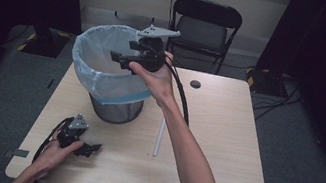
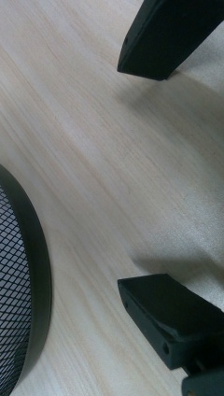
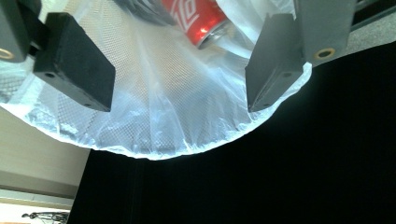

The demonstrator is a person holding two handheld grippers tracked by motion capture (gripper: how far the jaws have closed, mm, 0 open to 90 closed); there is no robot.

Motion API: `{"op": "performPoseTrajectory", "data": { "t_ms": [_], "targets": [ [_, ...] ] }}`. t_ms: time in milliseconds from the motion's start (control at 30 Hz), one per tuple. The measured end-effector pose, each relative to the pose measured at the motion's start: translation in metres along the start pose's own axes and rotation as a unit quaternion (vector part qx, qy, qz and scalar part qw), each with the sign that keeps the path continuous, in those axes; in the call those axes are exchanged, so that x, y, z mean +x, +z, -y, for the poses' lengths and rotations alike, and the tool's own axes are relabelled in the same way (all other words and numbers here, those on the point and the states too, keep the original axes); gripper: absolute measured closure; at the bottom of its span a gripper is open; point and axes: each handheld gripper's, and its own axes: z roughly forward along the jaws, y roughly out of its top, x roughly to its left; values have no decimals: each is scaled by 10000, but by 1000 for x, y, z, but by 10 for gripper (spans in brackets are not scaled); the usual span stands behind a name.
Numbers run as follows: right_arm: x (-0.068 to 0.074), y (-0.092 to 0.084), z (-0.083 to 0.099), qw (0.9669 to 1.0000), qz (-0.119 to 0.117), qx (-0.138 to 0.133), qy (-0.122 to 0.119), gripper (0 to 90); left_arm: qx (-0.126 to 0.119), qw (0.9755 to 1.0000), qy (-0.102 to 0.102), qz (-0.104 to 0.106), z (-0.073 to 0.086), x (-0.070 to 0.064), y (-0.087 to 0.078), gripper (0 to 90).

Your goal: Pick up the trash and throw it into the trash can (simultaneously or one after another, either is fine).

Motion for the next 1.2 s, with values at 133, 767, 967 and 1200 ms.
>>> {"op": "performPoseTrajectory", "data": {
  "t_ms": [133, 767, 967, 1200],
  "targets": [
    [0, -5, 1, 10000, 55, -24, -13, 251, 2, 10000, -5, -4, 0, 0, 0, 0],
    [-11, -60, 5, 9988, 473, -155, 12, 269, 32, 10000, 24, 3, 0, 0, 0, 0],
    [-17, -76, 14, 9980, 610, -164, 86, 274, 28, 10000, 8, 0, 0, 0, 0, 0],
    [-23, -98, 33, 9969, 761, -89, 199, 277, 32, 10000, 9, 1, 0, 0, 0, 0]
  ]
}}
